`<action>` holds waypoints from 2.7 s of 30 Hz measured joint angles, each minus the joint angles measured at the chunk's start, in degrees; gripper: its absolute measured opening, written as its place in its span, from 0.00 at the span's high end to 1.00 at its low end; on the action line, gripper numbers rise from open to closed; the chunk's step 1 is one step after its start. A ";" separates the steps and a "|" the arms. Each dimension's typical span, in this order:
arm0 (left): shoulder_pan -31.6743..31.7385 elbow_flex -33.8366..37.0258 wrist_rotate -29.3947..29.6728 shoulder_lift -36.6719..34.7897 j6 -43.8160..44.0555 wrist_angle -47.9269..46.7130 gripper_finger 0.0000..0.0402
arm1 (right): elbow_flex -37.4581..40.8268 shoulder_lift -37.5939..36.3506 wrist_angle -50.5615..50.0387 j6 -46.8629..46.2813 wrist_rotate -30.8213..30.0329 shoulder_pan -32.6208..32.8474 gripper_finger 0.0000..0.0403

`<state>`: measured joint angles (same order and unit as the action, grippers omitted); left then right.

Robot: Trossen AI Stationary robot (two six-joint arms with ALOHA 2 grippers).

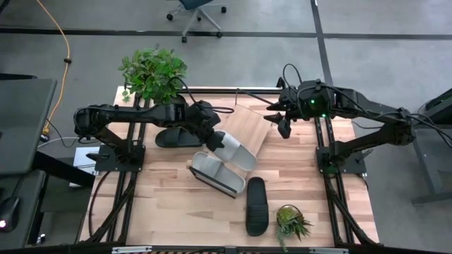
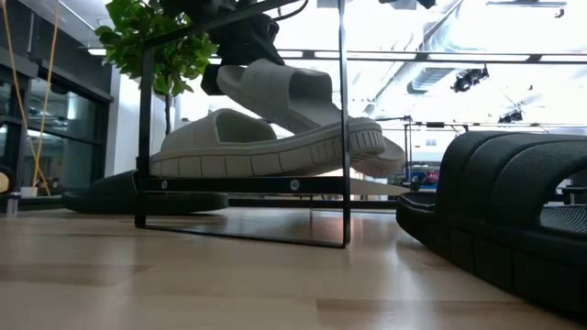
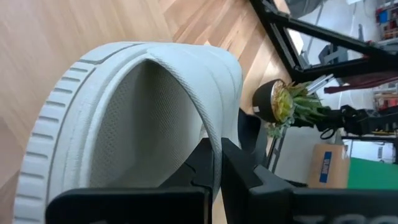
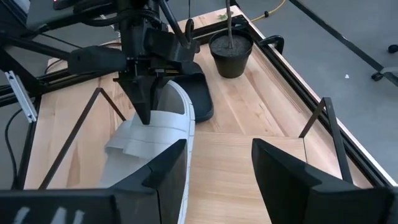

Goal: Pick and place slides into the shelf
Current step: Put the gray slide on the shelf

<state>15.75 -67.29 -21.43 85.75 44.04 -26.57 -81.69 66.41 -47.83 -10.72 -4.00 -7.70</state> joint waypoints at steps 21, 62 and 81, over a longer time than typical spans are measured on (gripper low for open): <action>-0.76 0.00 -0.40 0.40 -0.45 -0.19 1.00 | 0.00 0.02 0.28 -0.83 -0.37 0.00 0.57; -0.76 -0.02 2.88 2.48 -4.90 -0.43 1.00 | 0.00 0.04 0.96 -0.82 -0.37 0.00 0.57; 0.90 0.07 4.46 2.48 -9.12 -0.62 1.00 | 0.00 0.07 0.94 -0.77 -0.37 -0.01 0.57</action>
<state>16.65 -67.22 -16.97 88.23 34.92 -27.19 -81.69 66.48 -46.89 -11.49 -4.36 -7.72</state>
